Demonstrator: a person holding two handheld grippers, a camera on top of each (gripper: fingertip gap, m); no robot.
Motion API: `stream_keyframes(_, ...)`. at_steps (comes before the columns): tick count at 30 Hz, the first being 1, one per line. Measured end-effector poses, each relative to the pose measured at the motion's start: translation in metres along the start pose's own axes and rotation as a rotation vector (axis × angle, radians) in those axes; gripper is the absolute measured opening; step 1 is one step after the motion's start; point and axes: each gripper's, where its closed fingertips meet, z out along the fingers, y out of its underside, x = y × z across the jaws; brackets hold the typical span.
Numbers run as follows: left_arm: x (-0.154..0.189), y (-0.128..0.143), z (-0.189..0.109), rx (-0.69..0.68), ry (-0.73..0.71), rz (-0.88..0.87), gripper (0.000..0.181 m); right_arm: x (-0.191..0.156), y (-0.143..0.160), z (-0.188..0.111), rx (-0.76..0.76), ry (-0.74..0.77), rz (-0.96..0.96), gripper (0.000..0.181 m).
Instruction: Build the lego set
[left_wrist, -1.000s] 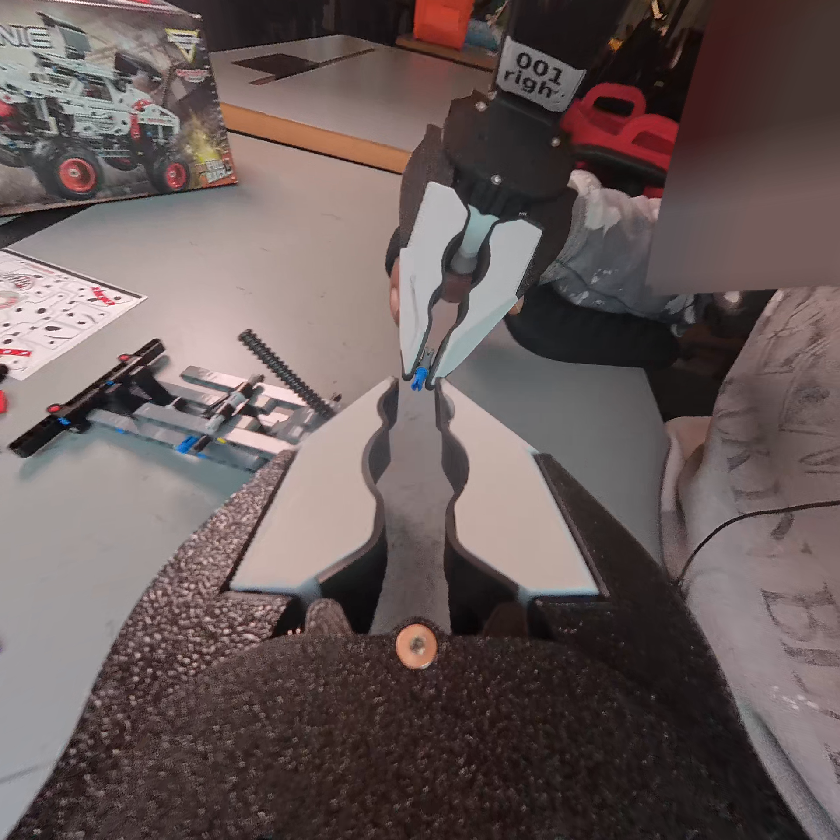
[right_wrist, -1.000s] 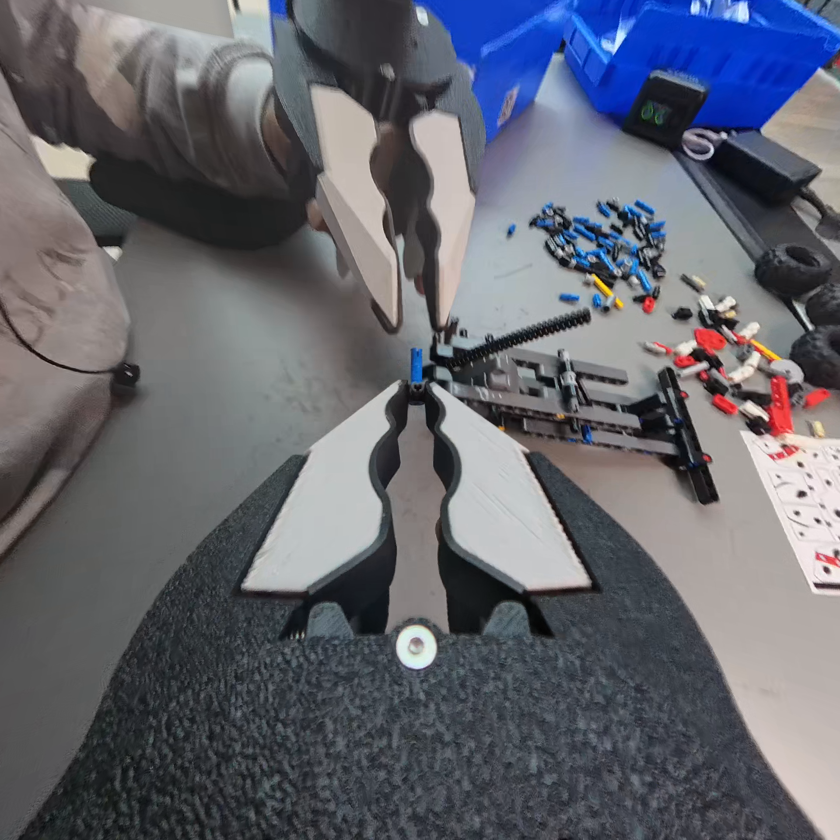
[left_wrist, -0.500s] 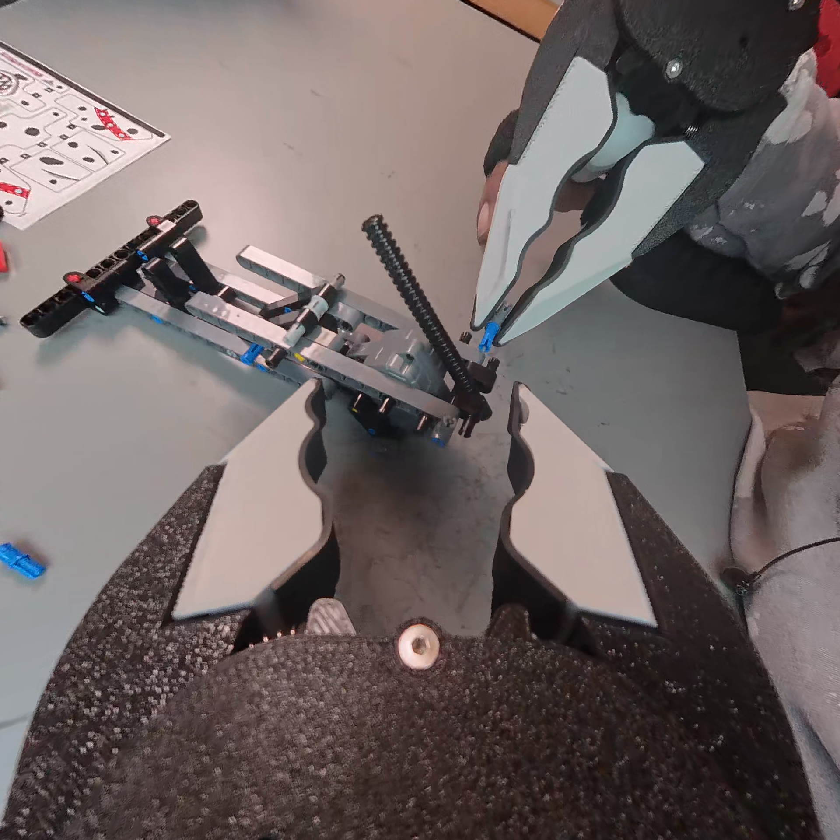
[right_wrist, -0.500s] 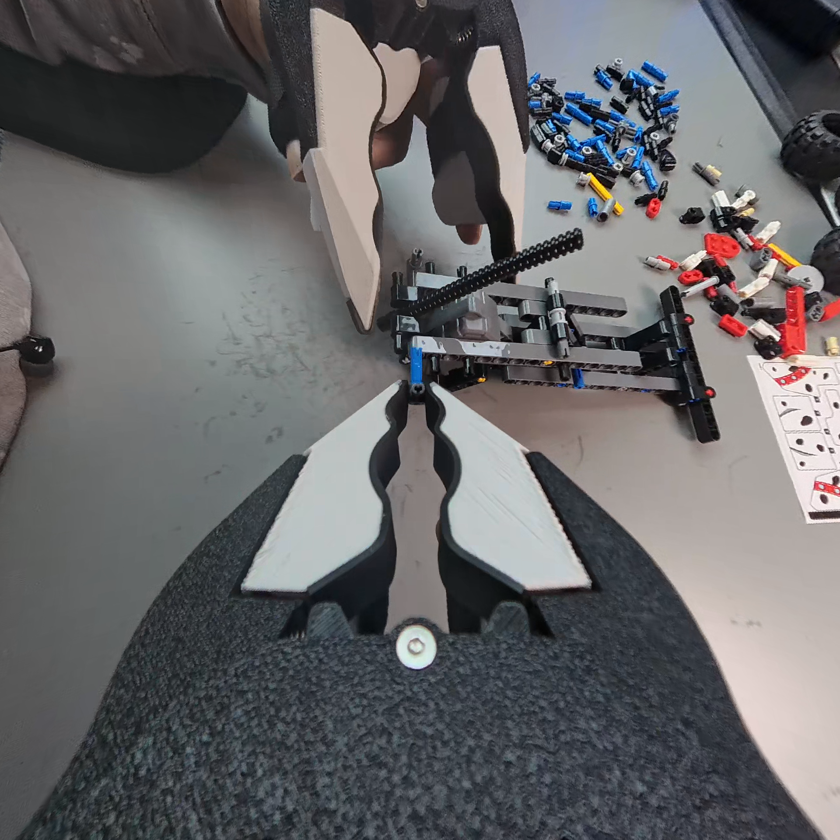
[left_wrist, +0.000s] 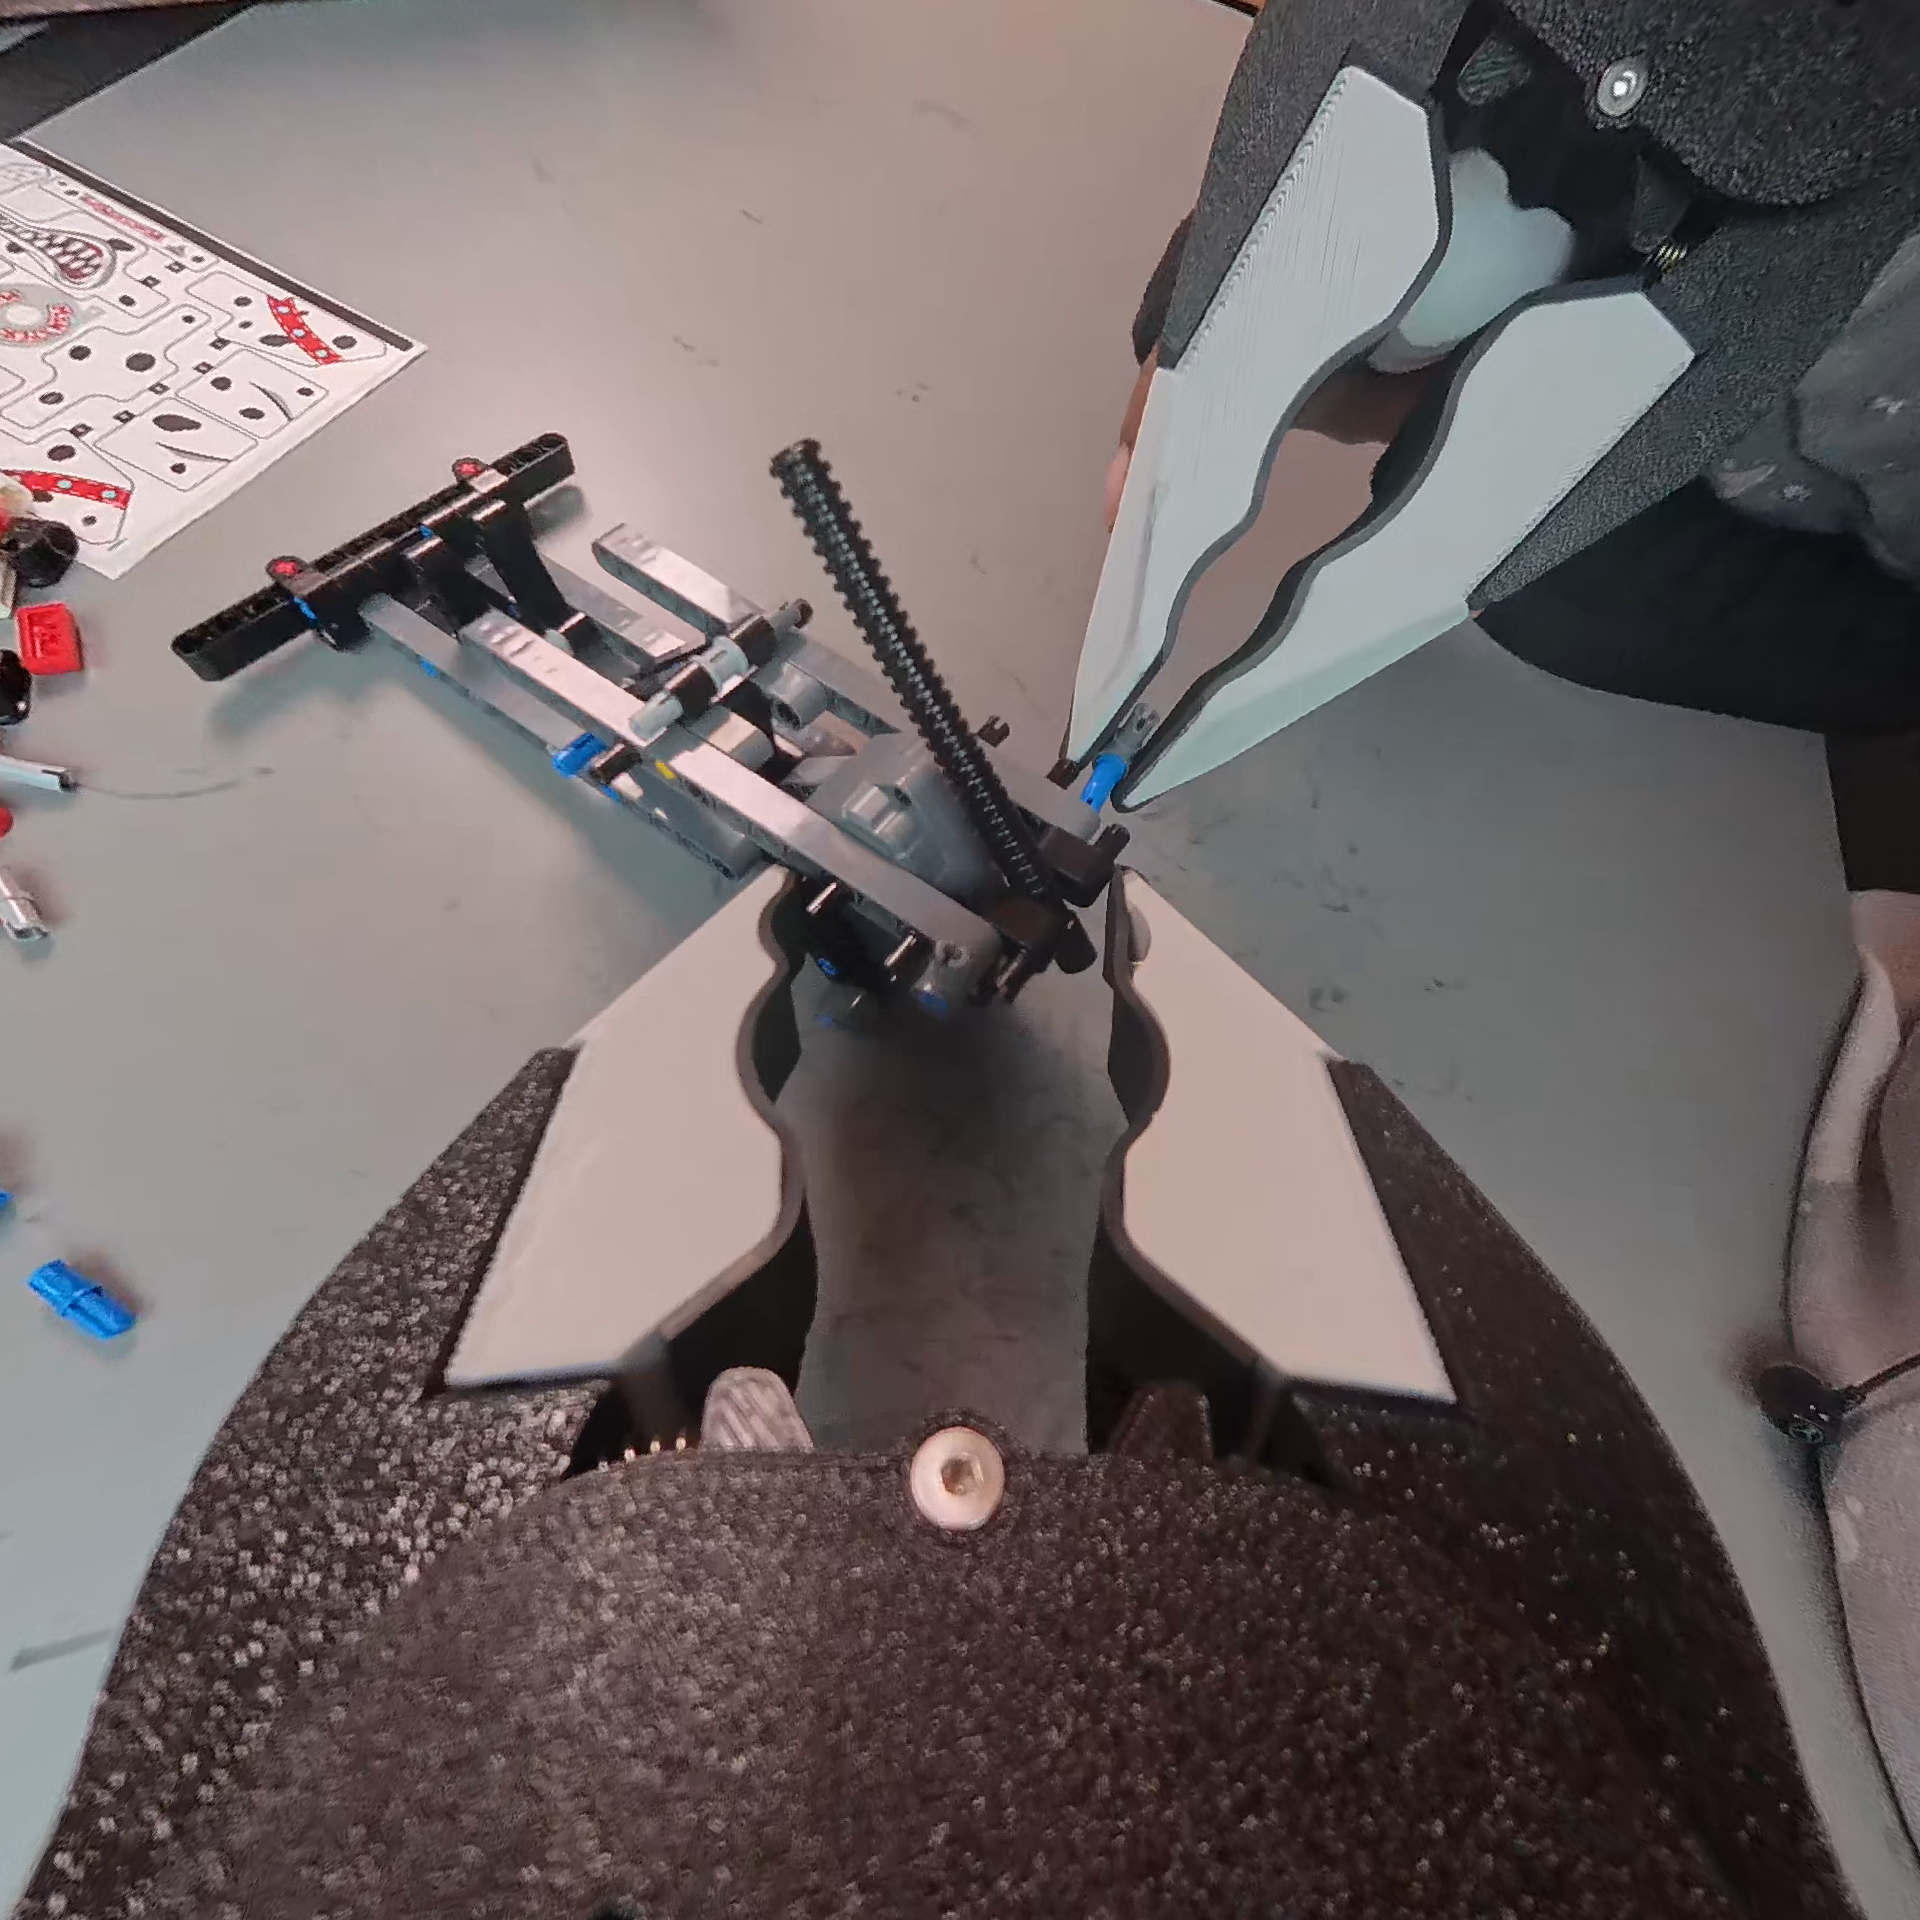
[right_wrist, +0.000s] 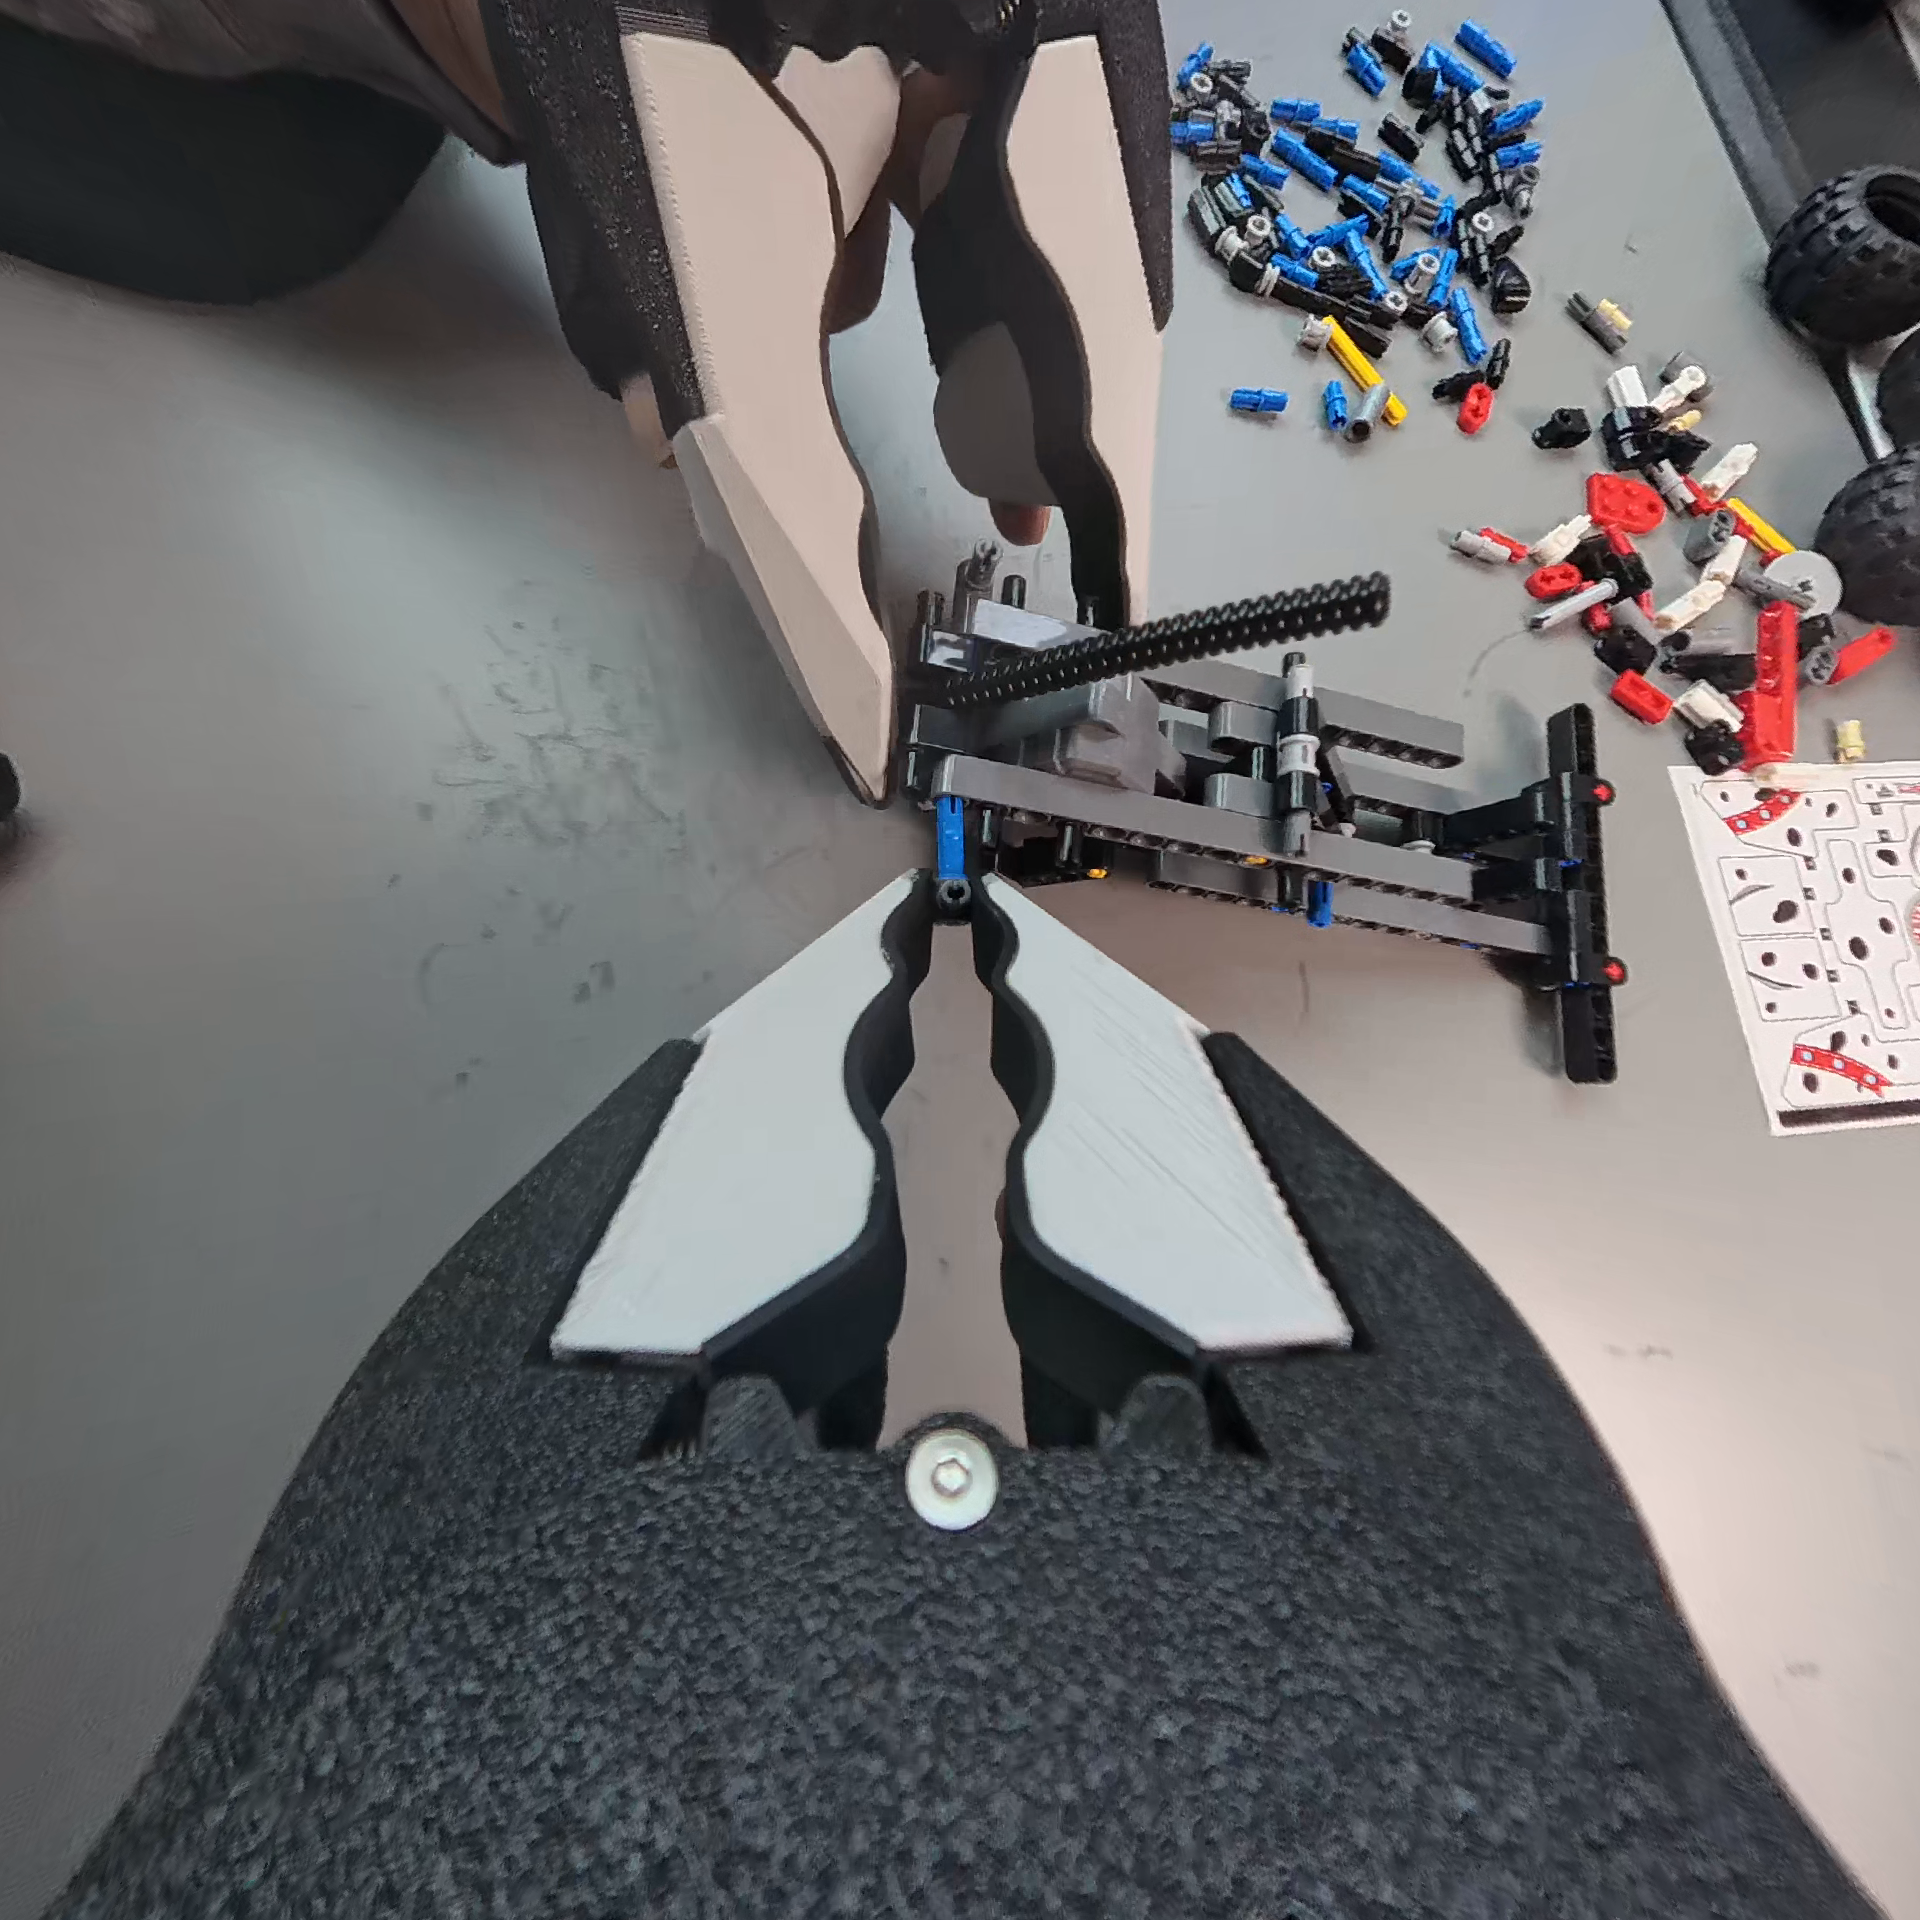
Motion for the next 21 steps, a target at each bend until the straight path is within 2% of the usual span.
stream_keyframes(6, -0.002, 0.002, 0.000, -0.021, 0.006, 0.001, 0.059, -0.001, -0.001, 0.001, -0.039, 0.025, 0.110, 0.006)
stream_keyframes(10, 0.000, 0.002, 0.000, -0.038, -0.045, -0.006, 0.058, -0.002, 0.001, -0.001, -0.054, 0.052, 0.177, 0.006)
stream_keyframes(21, 0.011, 0.003, 0.002, -0.107, -0.170, -0.003, 0.056, -0.008, 0.009, -0.009, -0.217, 0.021, 0.021, 0.006)
